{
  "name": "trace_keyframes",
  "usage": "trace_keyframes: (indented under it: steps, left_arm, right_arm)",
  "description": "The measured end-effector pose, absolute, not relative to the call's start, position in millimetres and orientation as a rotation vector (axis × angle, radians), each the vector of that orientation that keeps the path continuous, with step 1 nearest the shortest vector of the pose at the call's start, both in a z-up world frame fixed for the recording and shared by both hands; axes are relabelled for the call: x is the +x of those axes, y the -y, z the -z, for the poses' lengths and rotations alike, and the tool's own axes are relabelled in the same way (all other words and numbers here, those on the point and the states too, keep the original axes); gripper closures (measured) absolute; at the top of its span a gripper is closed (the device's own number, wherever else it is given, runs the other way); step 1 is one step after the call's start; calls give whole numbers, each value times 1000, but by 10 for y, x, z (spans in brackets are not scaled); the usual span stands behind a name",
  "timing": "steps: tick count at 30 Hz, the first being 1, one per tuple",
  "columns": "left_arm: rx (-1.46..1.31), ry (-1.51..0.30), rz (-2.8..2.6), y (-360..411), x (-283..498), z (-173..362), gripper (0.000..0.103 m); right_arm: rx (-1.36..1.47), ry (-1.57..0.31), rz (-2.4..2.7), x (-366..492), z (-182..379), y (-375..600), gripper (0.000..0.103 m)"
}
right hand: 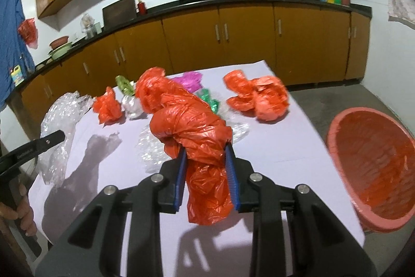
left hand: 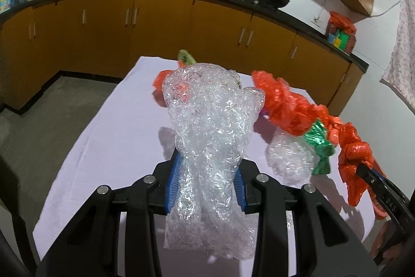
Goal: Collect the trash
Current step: 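Grasp the red plastic bag with the right tool while the left tool holds the bubble wrap, then carry the bubble wrap and red bag over the orange basket with both tools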
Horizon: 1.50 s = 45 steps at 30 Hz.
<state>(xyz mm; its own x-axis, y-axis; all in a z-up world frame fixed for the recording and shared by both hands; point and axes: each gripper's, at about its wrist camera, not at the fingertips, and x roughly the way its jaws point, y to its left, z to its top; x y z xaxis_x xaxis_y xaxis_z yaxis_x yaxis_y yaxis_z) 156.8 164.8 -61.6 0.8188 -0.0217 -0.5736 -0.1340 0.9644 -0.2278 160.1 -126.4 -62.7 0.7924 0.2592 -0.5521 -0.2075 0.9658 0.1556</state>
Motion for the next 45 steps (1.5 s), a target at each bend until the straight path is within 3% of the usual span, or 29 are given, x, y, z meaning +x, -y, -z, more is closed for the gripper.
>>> trace_keyframes:
  steps: [23,45]
  left_arm:
    - [-201,-565,241,-275,1808,320,67]
    - [-87,-593,505,1264,2109,323,67]
  right_arm:
    - [200,-401,-17,1315,129,2340,75]
    - [271,-383,238,1135,281,3629,75]
